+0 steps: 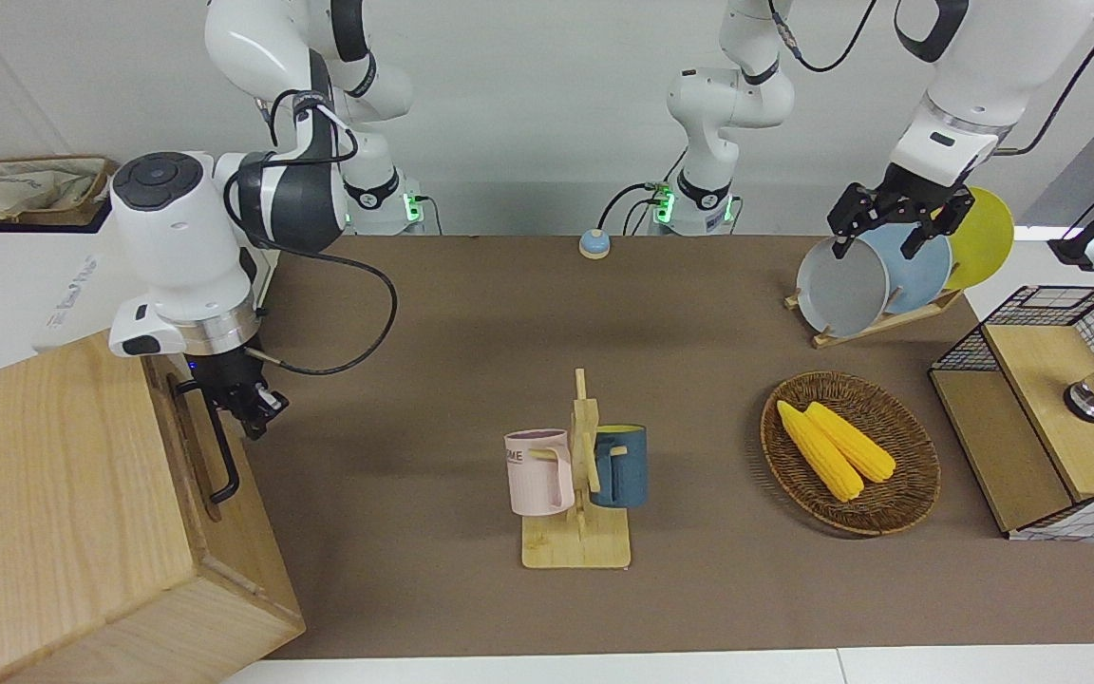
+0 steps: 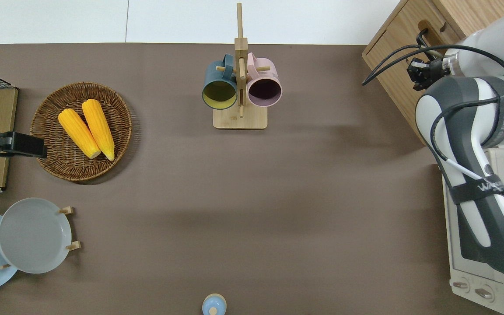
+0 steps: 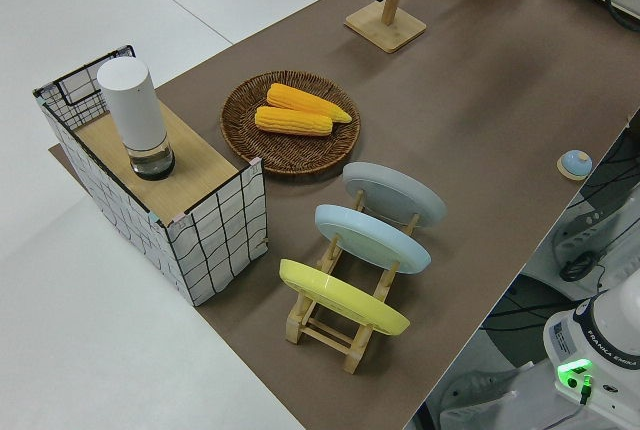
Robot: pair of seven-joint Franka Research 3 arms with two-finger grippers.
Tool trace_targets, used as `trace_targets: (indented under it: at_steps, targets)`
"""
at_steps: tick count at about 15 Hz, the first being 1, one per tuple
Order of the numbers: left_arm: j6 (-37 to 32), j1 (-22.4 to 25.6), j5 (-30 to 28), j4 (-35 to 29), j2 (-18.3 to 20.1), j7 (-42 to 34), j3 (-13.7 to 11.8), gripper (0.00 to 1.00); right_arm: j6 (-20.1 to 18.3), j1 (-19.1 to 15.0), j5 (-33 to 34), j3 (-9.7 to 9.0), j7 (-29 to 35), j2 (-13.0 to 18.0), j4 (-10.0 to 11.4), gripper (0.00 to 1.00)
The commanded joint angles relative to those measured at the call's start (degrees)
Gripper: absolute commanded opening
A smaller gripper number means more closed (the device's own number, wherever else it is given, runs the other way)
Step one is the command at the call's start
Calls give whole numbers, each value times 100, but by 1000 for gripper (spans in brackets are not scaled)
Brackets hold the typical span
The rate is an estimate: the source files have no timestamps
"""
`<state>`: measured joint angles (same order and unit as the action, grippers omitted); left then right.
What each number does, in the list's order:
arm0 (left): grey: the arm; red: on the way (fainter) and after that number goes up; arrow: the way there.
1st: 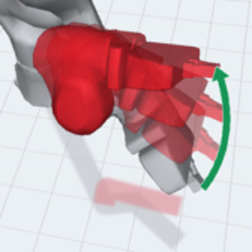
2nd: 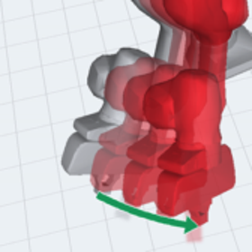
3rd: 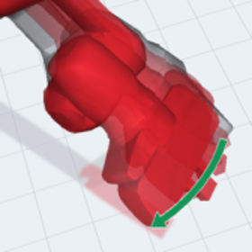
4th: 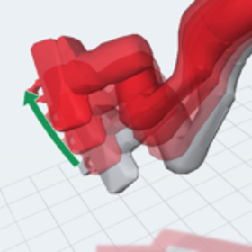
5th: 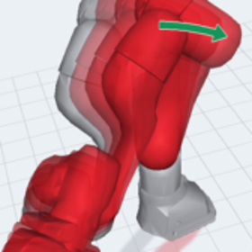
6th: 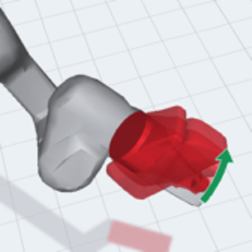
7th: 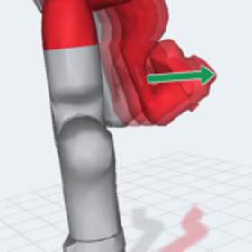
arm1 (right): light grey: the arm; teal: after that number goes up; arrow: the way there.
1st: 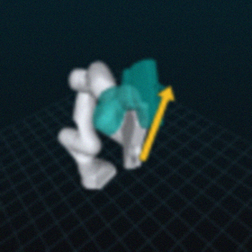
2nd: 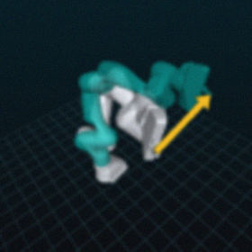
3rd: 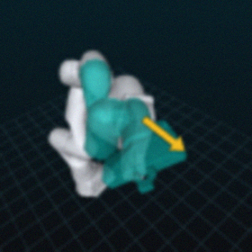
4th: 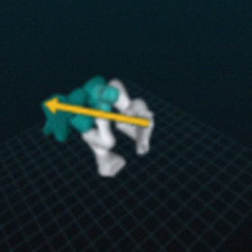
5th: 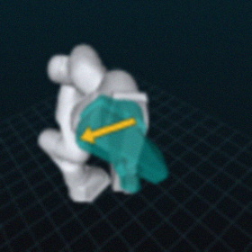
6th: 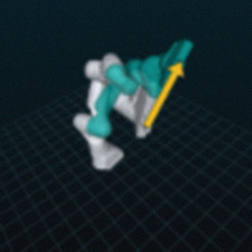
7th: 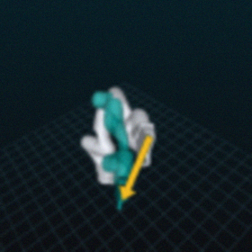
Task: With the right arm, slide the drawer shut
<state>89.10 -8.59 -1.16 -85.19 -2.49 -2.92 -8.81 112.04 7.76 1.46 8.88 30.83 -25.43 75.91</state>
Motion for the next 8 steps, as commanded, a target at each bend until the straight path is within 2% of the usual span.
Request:
trace_targets:
  at_steps: [1,6,8]
  targets:
    - [2,-99,72,117,-76,-42,-95,995,231,-319,74,-35,-482,-32,3,0]
    - [2,-99,72,117,-76,-42,-95,995,187,-240,22,-79,-385,-14,3,0]
    - [2,-99,72,117,-76,-42,-95,995,152,-196,21,-166,-246,-6,3,0]
